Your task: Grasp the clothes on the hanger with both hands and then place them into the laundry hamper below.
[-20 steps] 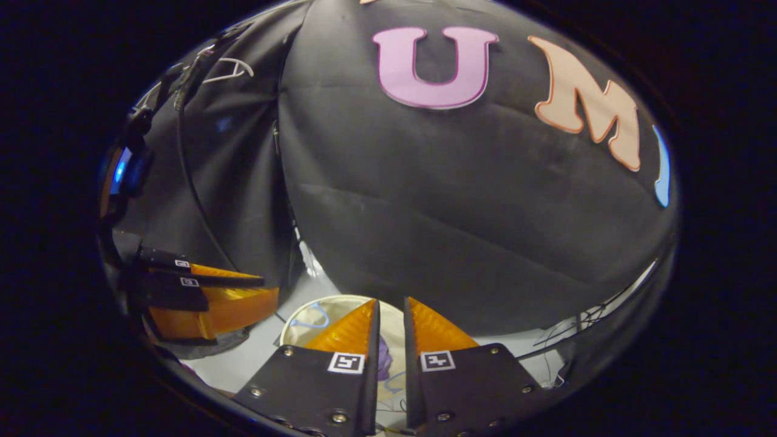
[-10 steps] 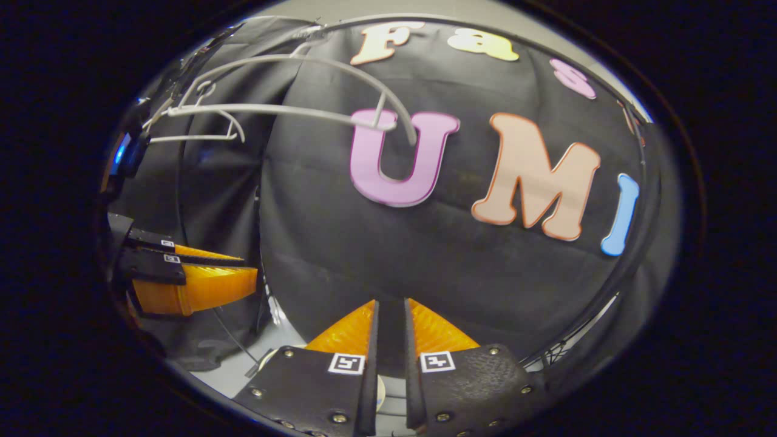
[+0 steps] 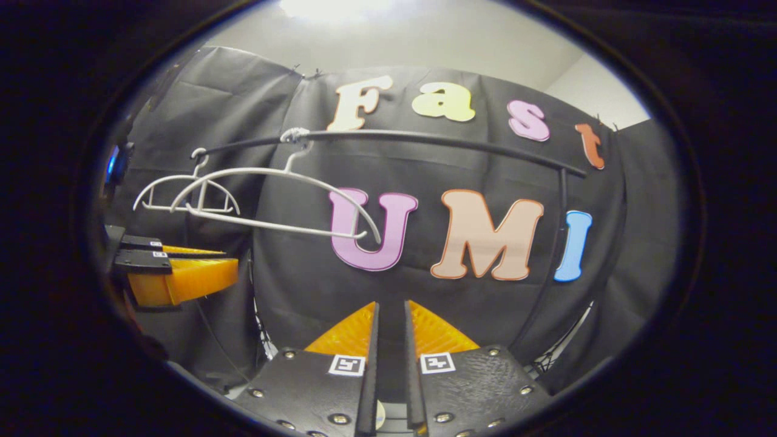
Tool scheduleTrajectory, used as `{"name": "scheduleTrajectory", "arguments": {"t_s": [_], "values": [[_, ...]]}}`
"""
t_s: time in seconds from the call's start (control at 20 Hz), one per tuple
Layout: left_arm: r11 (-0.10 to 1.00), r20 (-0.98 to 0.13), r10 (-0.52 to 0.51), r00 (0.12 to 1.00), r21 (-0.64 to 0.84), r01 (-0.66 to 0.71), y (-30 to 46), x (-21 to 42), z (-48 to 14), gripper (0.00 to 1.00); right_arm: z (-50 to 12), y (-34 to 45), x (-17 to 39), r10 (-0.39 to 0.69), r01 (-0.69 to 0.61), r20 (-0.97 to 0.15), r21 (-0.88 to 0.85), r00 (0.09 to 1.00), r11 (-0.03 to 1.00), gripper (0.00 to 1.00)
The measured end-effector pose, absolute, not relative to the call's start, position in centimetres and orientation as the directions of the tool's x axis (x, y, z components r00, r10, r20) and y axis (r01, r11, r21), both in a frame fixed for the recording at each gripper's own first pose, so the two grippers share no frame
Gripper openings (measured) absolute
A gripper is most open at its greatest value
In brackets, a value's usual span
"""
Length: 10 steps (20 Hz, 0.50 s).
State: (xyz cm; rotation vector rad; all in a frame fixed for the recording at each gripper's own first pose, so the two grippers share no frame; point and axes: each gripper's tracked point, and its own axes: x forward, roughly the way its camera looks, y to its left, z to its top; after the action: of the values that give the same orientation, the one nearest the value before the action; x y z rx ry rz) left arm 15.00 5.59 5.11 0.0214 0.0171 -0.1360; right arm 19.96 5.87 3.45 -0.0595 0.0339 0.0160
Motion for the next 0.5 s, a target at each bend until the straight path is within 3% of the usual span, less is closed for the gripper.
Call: {"name": "scheduleTrajectory", "arguments": {"t_s": [0.05,0.1,0.15,0.2,0.35,0.4,0.5], "values": [[0.989,-0.011,-0.147,0.989,0.033,0.147,5.1,14.1,5.9,0.19,4.0,5.8,19.0,0.011,-0.012,-0.03,-0.055,1.0,0.998,0.19],[0.986,-0.001,-0.161,0.987,0.045,0.16,4.6,13.1,6.5,0.3,4.4,5.6,17.7,0.003,-0.004,-0.025,-0.05,1.0,0.999,0.14],[0.984,0.01,-0.168,0.986,0.056,0.168,4.1,12.2,7.1,0.42,5.0,5.5,16.8,-0.005,0.004,-0.014,-0.044,1.0,0.999,0.24],[0.983,0.024,-0.175,0.984,0.062,0.173,3.8,11.4,7.6,0.53,5.7,5.2,15.9,-0.014,0.014,-0.001,-0.036,1.0,0.999,0.21],[0.981,0.069,-0.191,0.979,0.047,0.188,2.4,8.8,9.5,0.88,6.6,4.7,13.6,-0.019,0.019,0.024,-0.015,1.0,1.0,0.62],[0.98,0.079,-0.199,0.977,0.045,0.196,1.9,9.1,9.9,0.99,6.9,4.5,13.1,-0.022,0.022,0.034,-0.015,0.999,1.0,0.67],[0.978,0.079,-0.204,0.976,0.055,0.2,1.4,8.6,10.1,0.93,7.2,3.8,12.4,-0.026,0.027,0.044,-0.012,0.999,1.0,0.89]]}}
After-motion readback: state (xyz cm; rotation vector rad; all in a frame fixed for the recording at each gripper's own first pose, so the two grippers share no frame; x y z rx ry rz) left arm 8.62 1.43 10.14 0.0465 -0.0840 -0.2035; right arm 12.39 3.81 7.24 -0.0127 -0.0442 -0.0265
